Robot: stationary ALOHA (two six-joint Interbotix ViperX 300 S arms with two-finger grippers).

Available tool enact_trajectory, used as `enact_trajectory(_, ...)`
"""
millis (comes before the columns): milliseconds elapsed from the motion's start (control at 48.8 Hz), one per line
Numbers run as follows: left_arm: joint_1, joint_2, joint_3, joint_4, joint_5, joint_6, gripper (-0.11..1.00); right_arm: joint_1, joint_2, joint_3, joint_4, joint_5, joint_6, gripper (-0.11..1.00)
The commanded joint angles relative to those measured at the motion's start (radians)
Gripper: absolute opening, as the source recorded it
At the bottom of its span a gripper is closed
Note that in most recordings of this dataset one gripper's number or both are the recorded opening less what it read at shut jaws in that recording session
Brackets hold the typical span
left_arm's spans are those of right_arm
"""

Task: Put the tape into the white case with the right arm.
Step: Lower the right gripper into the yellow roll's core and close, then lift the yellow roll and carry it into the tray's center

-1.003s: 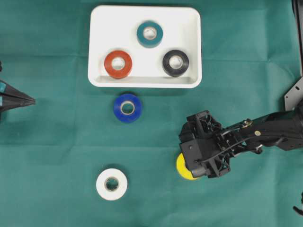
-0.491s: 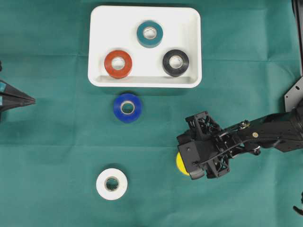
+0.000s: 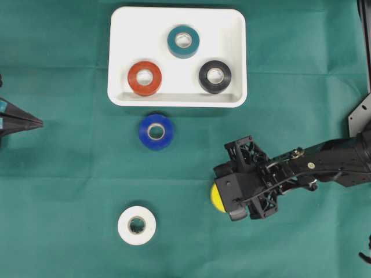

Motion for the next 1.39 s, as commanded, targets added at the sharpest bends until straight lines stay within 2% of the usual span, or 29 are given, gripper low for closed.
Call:
enact_trajectory(0, 0.003, 0.008, -0.012, -0.002, -0.011, 0.0, 0.0, 0.006, -0.06, -0.029, 0.003, 0.002, 0.002, 0.02)
enact_trajectory(205, 0.003, 0.008, -0.012, -0.002, -0.009, 0.0, 0.0, 0.009, -0.132, -0.038, 0.005, 0.051, 0.002, 0.01)
enact_trajectory(389, 0.003, 0.008, -0.012, -0.002, -0.009, 0.0, 0.0, 0.011, -0.129, -0.048, 0.005, 0.071, 0.002, 0.01)
enact_trajectory(799, 0.003, 0.008, -0.011, -0.002, -0.009, 0.0, 0.0, 0.006, 0.017, -0.233, 0.0, 0.087, 0.0, 0.01)
enact_trajectory(942, 0.003, 0.008, -0.012, -0.002, -0.009, 0.0, 0.0, -0.005, 0.041, -0.27, 0.0, 0.107, 0.0, 0.01)
enact_trajectory(1147, 0.003, 0.008, -0.011, -0.002, -0.009, 0.0, 0.0, -0.054, 0.044, -0.275, -0.002, 0.11, 0.0, 0.01)
enact_trajectory(1372, 0.003, 0.008, -0.011, -0.002, -0.011, 0.002, 0.0, -0.164, 0.044, -0.282, -0.003, 0.11, 0.0, 0.01)
